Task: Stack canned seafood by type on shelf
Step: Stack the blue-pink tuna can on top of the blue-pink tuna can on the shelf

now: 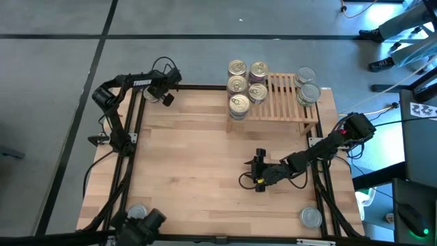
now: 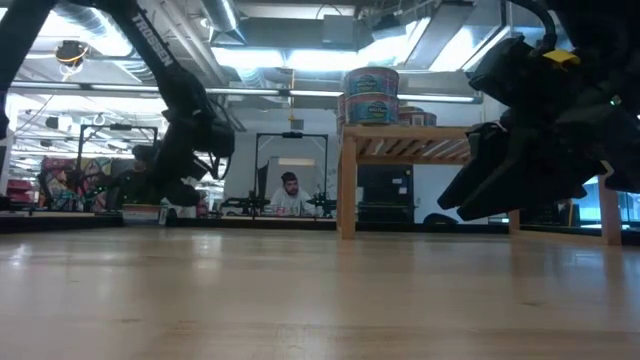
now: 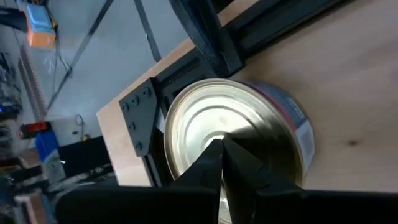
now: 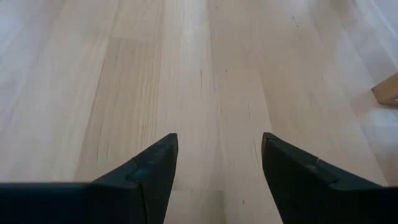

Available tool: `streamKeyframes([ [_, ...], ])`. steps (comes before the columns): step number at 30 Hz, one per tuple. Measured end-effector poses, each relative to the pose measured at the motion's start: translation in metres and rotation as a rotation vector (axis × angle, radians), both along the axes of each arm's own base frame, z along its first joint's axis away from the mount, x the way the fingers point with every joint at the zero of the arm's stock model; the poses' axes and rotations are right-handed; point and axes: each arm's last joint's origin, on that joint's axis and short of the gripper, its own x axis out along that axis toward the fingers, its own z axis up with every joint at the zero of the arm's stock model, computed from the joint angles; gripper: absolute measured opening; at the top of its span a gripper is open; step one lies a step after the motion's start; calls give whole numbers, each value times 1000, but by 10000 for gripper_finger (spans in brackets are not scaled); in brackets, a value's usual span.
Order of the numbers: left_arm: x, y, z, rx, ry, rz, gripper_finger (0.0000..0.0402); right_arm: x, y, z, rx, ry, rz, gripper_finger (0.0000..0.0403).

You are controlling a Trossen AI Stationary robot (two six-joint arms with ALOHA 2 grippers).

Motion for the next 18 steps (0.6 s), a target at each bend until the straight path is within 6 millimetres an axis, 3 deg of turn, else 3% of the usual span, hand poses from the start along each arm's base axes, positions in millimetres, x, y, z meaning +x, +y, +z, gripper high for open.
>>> streamKeyframes([
  [4,3,-2,-1,-48,-17,-44,9,0,0,0,-2,1,1,225],
  [9,25,-20,5,-73,-57,-148,6,0,0,0,-5,5,2,225],
  [18,81,-88,11,-144,-126,-387,5,-1,0,-1,-7,9,2,225],
])
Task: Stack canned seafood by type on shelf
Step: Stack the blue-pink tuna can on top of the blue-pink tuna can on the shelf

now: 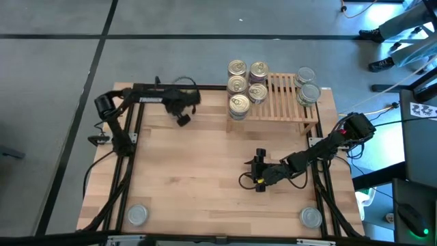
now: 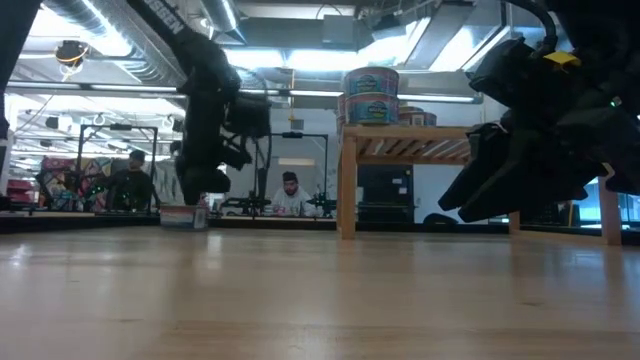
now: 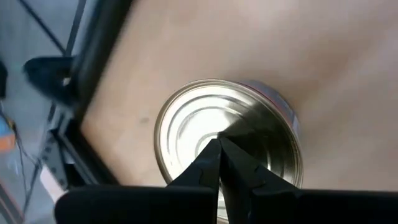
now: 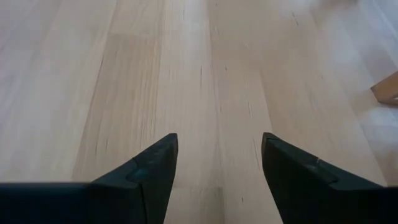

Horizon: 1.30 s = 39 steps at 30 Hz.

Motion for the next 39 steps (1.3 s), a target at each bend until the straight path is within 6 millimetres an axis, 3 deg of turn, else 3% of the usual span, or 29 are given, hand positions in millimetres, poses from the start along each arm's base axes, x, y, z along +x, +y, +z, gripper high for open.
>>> streamKeyframes([
  [12,49,-125,-1,13,-74,-281,5,0,0,0,1,0,1,225],
  [18,67,-171,0,9,-235,-431,5,0,0,0,5,3,6,225],
  [29,101,-225,3,-77,-588,-685,5,0,0,0,6,3,6,225],
  [39,130,-245,-33,-87,-751,-738,5,0,0,0,7,1,6,225],
])
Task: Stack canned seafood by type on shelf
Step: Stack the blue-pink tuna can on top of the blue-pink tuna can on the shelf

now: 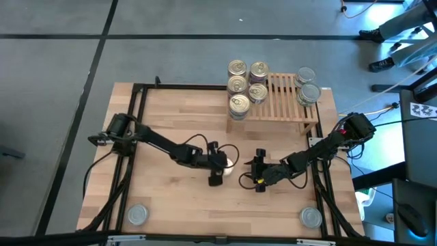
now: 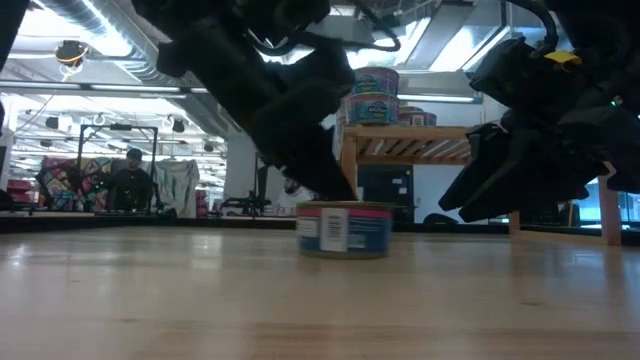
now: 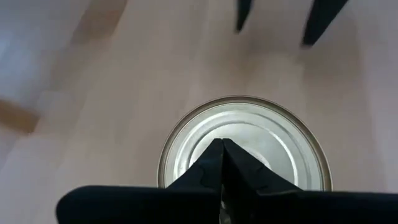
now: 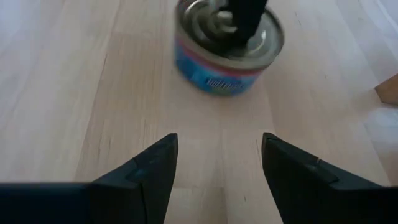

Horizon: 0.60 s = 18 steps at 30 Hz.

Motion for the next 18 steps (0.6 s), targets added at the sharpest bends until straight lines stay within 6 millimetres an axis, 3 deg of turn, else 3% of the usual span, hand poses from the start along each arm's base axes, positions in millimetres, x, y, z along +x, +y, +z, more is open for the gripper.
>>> streamKeyframes([
  [9,6,-5,22,-67,-159,-31,25,2,1,2,16,-31,0,225],
  [13,4,-4,36,-68,-180,-25,87,2,2,3,31,-28,16,225],
  [18,1,-13,38,-50,-168,-142,177,5,5,7,81,-72,48,241],
])
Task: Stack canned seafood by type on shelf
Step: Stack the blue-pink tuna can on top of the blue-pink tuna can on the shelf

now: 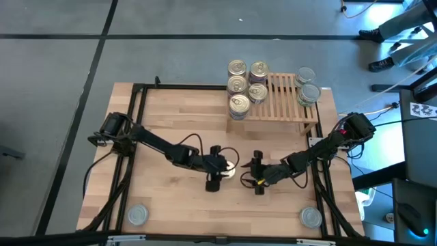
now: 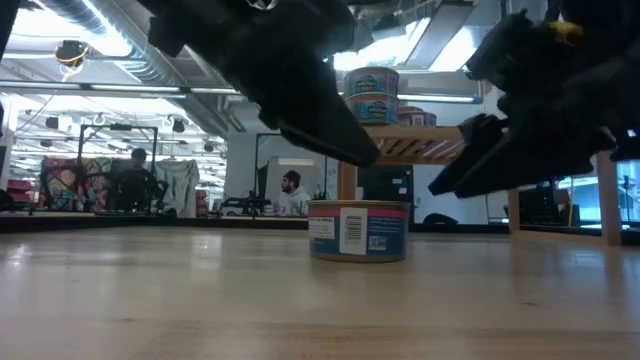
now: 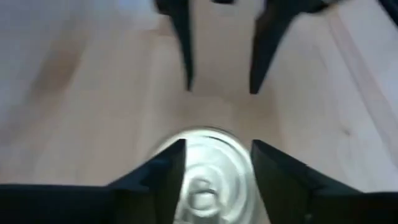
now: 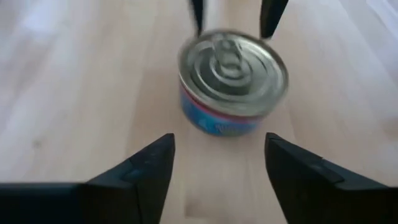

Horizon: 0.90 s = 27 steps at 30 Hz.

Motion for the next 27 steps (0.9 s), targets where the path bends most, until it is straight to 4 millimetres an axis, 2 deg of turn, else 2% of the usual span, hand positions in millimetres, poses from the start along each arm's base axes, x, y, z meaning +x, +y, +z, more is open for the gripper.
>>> streamKeyframes([
  [5,-2,-4,-5,40,42,-83,239,4,2,6,37,-65,9,302],
  [11,-2,-4,-5,90,41,-125,254,6,4,10,17,-105,61,354],
  [15,-11,1,-18,116,101,-156,250,8,6,14,9,-147,120,362],
  [21,-17,15,-30,104,27,-125,249,9,7,17,-6,-181,135,363],
  [27,-15,20,-29,27,-16,-149,246,9,6,17,-18,-183,114,363],
])
